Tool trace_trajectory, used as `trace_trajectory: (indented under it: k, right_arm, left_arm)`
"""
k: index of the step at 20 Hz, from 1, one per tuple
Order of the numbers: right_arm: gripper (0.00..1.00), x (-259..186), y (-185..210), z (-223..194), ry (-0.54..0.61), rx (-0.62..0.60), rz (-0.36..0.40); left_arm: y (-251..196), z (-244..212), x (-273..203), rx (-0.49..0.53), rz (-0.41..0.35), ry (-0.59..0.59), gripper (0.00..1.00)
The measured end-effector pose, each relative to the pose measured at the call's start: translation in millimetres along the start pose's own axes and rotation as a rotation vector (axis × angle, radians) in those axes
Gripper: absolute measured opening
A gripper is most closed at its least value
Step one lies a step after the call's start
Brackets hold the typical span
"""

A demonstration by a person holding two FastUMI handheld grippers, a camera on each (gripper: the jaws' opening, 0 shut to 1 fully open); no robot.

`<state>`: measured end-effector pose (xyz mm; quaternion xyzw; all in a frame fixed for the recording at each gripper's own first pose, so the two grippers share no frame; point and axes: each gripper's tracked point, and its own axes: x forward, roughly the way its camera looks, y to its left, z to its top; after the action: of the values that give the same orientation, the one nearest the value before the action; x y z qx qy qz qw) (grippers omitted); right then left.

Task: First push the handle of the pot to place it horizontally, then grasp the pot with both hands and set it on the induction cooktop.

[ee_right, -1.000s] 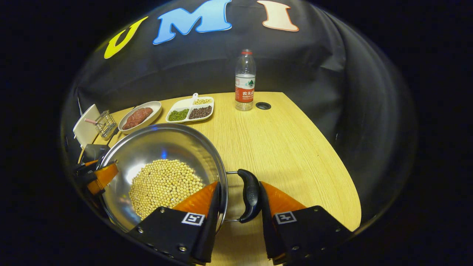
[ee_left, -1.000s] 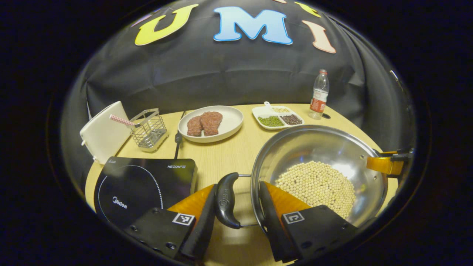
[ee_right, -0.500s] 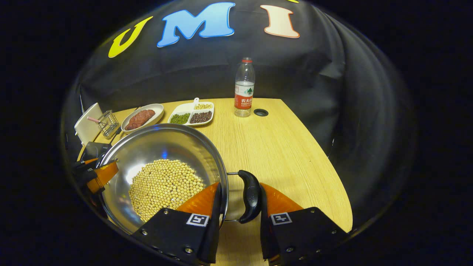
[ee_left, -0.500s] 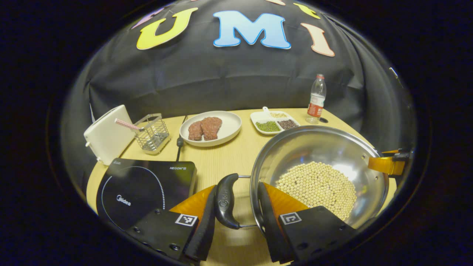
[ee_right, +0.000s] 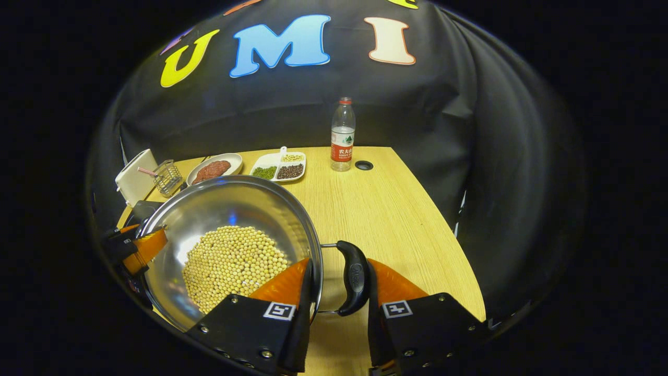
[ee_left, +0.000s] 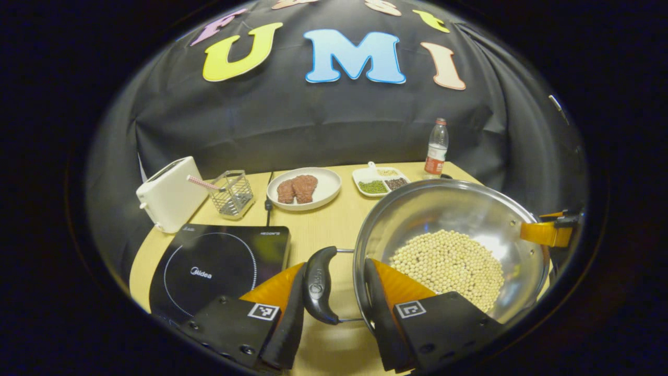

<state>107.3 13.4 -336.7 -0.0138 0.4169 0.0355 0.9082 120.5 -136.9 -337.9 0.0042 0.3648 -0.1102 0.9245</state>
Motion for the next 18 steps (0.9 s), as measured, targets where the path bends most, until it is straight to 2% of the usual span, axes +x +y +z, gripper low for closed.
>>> trace_trajectory:
  k: [2,3,9,10,11,18]
  right_arm:
    - [0.46,-10.8,13.2,-3.0,-0.005,0.006,-0.008]
    - [0.46,-14.0,20.8,-4.1,-0.009,0.009,-0.01]
    - [0.46,-33.8,71.6,-10.0,-0.014,0.031,-0.021]
    - [0.46,-35.8,79.6,-10.6,-0.013,0.035,-0.022]
    - [0.46,-38.2,87.4,-9.7,-0.017,0.039,-0.024]
    - [0.46,-47.0,140.1,-15.0,-0.013,0.054,-0.042]
  left_arm:
    - [13.7,1.3,-8.4,0.003,-0.008,-0.01,0.63]
    - [22.7,-1.0,-12.4,0.006,-0.011,-0.009,0.66]
    - [78.4,-3.0,-24.8,0.014,-0.028,-0.023,0.66]
    - [87.0,-4.4,-26.4,0.019,-0.03,-0.025,0.7]
    - [95.8,-4.4,-27.2,0.02,-0.032,-0.027,0.66]
    - [152.6,-9.0,-27.2,0.034,-0.05,-0.025,0.66]
